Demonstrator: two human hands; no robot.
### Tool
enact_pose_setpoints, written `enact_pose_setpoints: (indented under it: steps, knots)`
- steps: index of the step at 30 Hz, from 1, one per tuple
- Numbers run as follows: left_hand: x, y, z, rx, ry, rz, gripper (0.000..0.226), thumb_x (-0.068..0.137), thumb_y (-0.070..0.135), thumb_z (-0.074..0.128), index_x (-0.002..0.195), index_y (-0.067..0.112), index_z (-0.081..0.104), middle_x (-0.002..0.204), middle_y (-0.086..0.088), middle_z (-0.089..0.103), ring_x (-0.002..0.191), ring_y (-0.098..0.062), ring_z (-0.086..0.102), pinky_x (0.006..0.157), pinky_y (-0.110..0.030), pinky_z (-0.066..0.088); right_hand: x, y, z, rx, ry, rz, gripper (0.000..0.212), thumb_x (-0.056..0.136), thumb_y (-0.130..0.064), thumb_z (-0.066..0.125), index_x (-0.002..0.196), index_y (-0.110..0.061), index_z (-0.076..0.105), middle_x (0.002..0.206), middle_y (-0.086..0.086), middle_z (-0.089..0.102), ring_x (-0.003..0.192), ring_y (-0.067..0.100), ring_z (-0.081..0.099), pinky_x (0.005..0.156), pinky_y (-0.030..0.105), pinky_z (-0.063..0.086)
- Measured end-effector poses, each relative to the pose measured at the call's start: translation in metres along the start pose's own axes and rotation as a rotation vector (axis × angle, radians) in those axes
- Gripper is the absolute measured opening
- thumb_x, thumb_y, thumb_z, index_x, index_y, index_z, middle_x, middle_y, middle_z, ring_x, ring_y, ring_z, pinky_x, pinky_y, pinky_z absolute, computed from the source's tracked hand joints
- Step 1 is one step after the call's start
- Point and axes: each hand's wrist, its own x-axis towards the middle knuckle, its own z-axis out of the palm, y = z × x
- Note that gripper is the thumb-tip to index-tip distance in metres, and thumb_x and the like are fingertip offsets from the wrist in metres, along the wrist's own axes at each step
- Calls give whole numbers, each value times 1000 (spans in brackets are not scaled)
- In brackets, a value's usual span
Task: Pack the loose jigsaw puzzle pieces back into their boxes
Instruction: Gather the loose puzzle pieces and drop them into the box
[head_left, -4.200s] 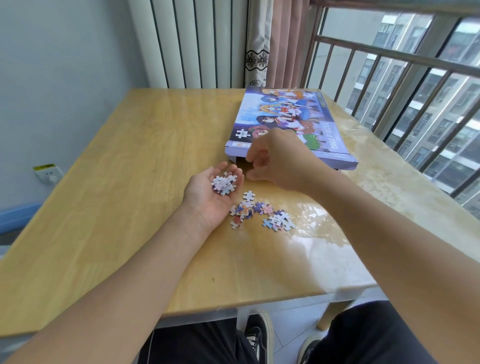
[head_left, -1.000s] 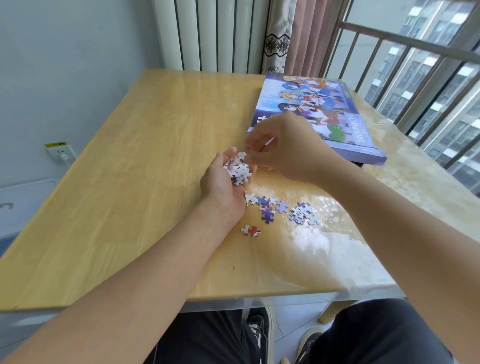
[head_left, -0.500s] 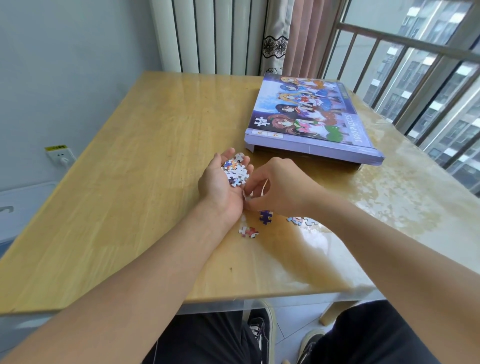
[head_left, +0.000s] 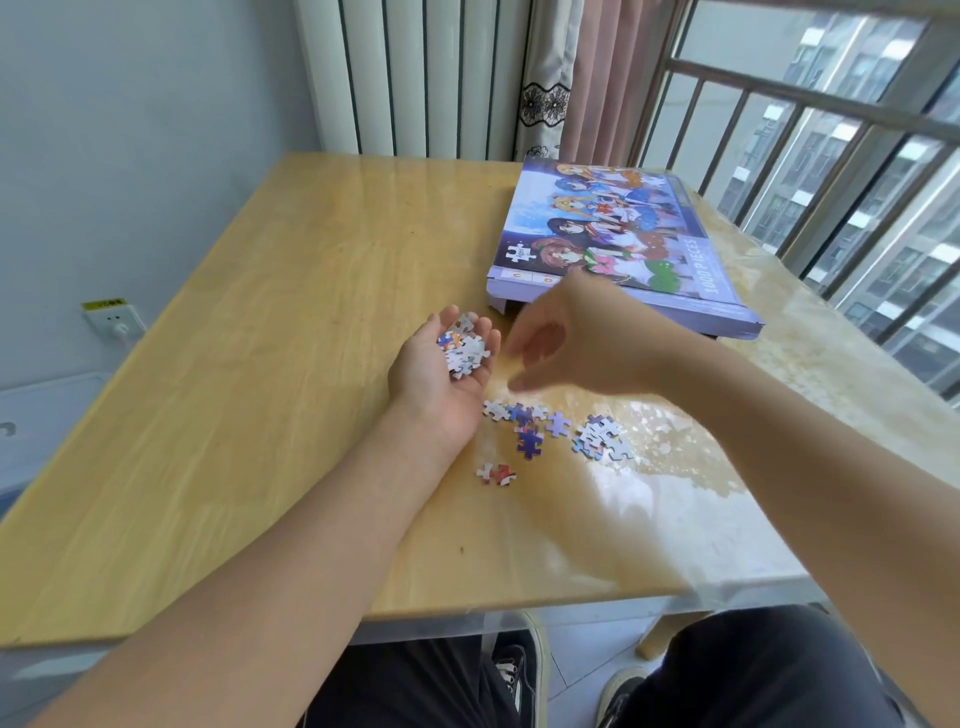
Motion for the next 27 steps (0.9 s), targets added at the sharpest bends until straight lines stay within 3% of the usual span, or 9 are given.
enact_pose_setpoints:
  steps: [2, 3, 8, 12, 16, 21, 23, 25, 27]
  knots:
    - [0, 1, 2, -11, 9, -3, 20, 104, 20, 48, 103, 6, 62, 92, -12, 62, 76, -22, 64, 59, -29, 58, -7, 7, 9, -83, -192, 37, 36, 69, -39, 90, 97, -24, 74, 85, -14, 70, 75, -1, 64, 61, 10, 47]
    - [0, 2, 2, -15, 9, -4, 19, 104, 21, 49, 103, 7, 61, 91, -11, 62, 75, -21, 64, 59, -28, 58, -7, 9, 14, -100, -211, 44, 39, 68, -41, 90, 99, -23, 74, 87, -14, 70, 76, 0, 64, 63, 13, 48]
    - [-2, 4, 3, -9, -11, -6, 20, 103, 23, 51, 100, 7, 63, 90, -9, 61, 73, -19, 63, 64, -30, 58, -3, 5, 17, -76, -245, 70, 34, 71, -35, 90, 97, -18, 75, 88, -6, 72, 82, 14, 67, 73, 27, 55]
    - [-4, 3, 1, 13, -16, -5, 22, 104, 25, 49, 102, 8, 63, 96, -9, 59, 73, -18, 63, 64, -29, 58, 2, 1, 17, -103, -327, 78, 30, 75, -33, 87, 97, -19, 72, 88, -6, 72, 78, 12, 66, 67, 21, 51]
    - [-2, 2, 1, 27, -29, 2, 23, 104, 26, 47, 104, 9, 62, 93, -9, 59, 72, -18, 63, 63, -29, 58, 3, 5, 18, -34, -320, 62, 24, 76, -25, 87, 84, -24, 64, 78, -10, 66, 69, 8, 61, 65, 22, 48]
    - [-2, 2, 1, 30, -38, 5, 24, 104, 26, 48, 101, 8, 63, 91, -9, 60, 72, -19, 63, 64, -30, 58, -2, 14, 19, 84, -323, 41, 23, 75, -17, 87, 84, -18, 66, 75, 0, 74, 66, 17, 70, 69, 37, 58]
    - [-2, 2, 2, 30, -42, -6, 26, 104, 27, 46, 98, 8, 63, 88, -9, 61, 75, -20, 63, 63, -31, 58, -3, 16, 10, 252, -198, 57, 22, 75, -13, 87, 86, -11, 69, 79, 6, 76, 69, 26, 71, 69, 39, 58]
    - [-3, 2, 1, 30, -45, -20, 28, 105, 27, 42, 100, 8, 63, 87, -10, 62, 78, -21, 64, 62, -32, 58, 2, 12, -1, 507, 36, 112, 23, 74, -10, 87, 89, -3, 70, 80, 10, 74, 66, 23, 67, 69, 34, 59]
    - [-4, 2, 1, 50, -55, -24, 29, 105, 27, 41, 104, 9, 62, 86, -10, 66, 86, -26, 67, 67, -33, 59, 14, 0, -7, 633, 112, 141, 27, 74, -6, 87, 95, 1, 72, 81, 12, 73, 68, 22, 71, 72, 30, 62]
